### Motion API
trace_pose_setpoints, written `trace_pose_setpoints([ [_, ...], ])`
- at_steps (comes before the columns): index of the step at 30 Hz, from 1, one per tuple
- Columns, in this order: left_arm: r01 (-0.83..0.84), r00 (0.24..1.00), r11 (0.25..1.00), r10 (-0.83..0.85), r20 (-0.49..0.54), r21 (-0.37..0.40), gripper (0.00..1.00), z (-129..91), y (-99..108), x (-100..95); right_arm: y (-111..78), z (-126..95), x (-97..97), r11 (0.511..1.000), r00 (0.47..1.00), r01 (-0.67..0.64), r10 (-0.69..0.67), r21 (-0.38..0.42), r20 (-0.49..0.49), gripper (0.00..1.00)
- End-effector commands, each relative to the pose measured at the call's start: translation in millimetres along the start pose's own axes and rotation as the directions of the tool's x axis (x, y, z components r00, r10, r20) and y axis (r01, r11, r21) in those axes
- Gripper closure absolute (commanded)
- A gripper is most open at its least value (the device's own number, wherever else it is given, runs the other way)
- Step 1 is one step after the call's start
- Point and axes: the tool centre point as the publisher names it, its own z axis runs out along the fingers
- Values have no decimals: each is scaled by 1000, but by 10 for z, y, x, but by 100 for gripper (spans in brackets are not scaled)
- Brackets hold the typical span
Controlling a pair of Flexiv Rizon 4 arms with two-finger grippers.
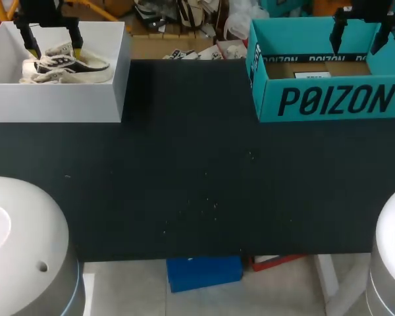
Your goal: Take the shoe out of the shoebox, open the shoe tongue, remove and reinsert the insole, then place the shoe into the shoebox
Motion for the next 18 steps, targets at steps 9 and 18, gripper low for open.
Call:
trace_pose_setpoints([
  [9,-576,815,817,572,95,20,0,-103,-53,71,0,0,0,1000,1000,0,0,0,0,0],
  [18,-576,815,817,572,95,20,0,-103,-53,71,0,0,0,1000,1000,0,0,0,0,0],
])
